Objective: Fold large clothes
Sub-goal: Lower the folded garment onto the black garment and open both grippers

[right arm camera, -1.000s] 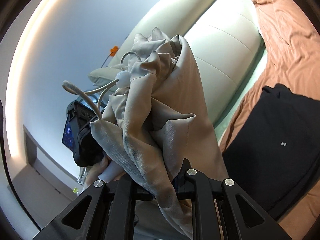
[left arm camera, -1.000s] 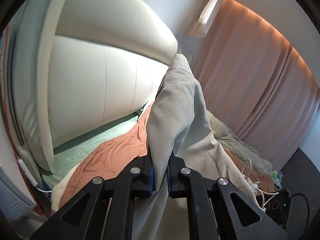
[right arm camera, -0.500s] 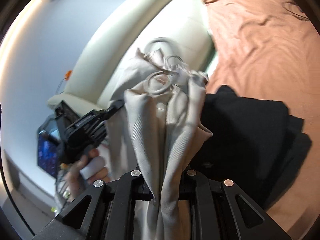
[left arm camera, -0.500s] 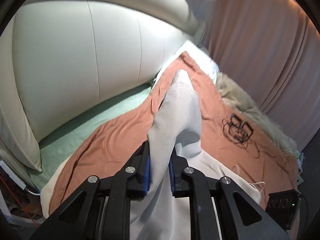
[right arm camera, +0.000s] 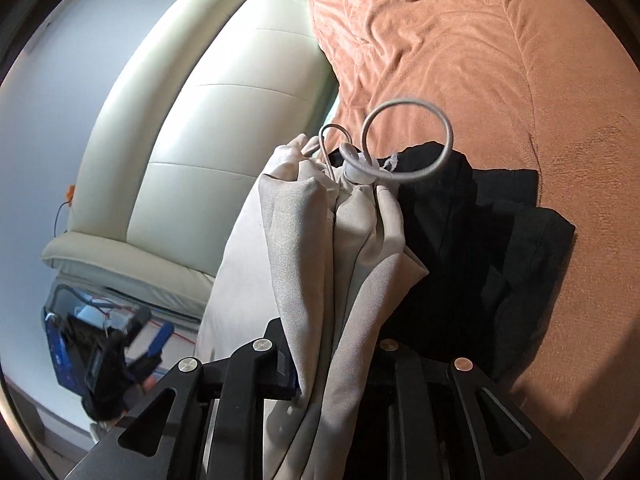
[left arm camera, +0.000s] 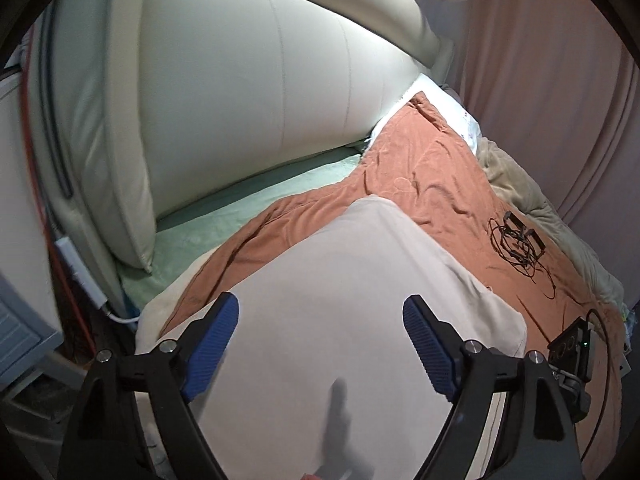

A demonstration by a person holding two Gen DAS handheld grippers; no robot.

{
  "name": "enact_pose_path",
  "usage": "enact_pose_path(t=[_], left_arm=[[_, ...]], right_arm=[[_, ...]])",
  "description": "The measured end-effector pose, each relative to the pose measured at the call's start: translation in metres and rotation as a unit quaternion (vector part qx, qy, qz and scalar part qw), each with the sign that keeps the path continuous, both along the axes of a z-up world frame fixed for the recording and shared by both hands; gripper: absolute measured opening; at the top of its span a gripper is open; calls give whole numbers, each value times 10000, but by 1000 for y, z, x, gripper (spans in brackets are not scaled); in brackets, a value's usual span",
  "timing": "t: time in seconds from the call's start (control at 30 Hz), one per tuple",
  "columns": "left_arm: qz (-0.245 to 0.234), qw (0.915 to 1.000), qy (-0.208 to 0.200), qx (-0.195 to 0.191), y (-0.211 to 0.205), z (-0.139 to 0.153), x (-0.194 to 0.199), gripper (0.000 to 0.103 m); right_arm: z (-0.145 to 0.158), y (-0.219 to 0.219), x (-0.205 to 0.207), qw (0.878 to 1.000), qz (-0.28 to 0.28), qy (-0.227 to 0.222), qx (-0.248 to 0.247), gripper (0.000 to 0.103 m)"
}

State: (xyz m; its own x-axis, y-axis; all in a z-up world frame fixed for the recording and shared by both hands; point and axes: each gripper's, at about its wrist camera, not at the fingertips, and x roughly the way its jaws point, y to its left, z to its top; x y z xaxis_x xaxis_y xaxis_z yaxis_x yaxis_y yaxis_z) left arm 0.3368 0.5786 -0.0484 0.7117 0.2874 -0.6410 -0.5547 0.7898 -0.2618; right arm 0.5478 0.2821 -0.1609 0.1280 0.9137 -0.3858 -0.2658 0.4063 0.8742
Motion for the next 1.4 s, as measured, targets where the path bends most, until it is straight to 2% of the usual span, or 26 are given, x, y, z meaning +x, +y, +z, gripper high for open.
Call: enact_pose_path(t=[0.13,0.27,0.37,0.47,0.7,0.8,1.03,1.13,1.23,1.4], left_arm=[[446,9990,10,-31,-9,-11,-44,85],[817,9957,114,-420,-13,-29,-75,85],[877,9939,263,-612,-18,-49,-83,85],[909,9912,188,-939,-23,-65,-89,85],[833,9848,122,-1518,-39,-100,-74,85],[736,9872,117,-1408,-45,-95,-63,76],[631,9898,337,-1230,-46,-84,-38,73],[637,9907,431,-1120,-48,-87,-34,73],[726,9900,442,-1125,-46,-91,-40,73],[780,9907,431,-1025,-51,-89,-52,73]], right_arm=[[1,2,2,9996,56,-213,-179,19],[3,2,1,9992,118,-251,-274,17],[4,2,2,9992,137,-226,-310,15],[7,0,0,9987,184,-295,-371,14],[15,0,0,9975,307,-399,-497,13],[22,0,2,9966,391,-495,-534,12],[36,4,20,9957,325,-661,-566,12],[26,0,26,9959,286,-589,-620,12],[6,0,26,9953,565,-366,-697,16],[-3,-4,18,9938,741,-301,-770,22]])
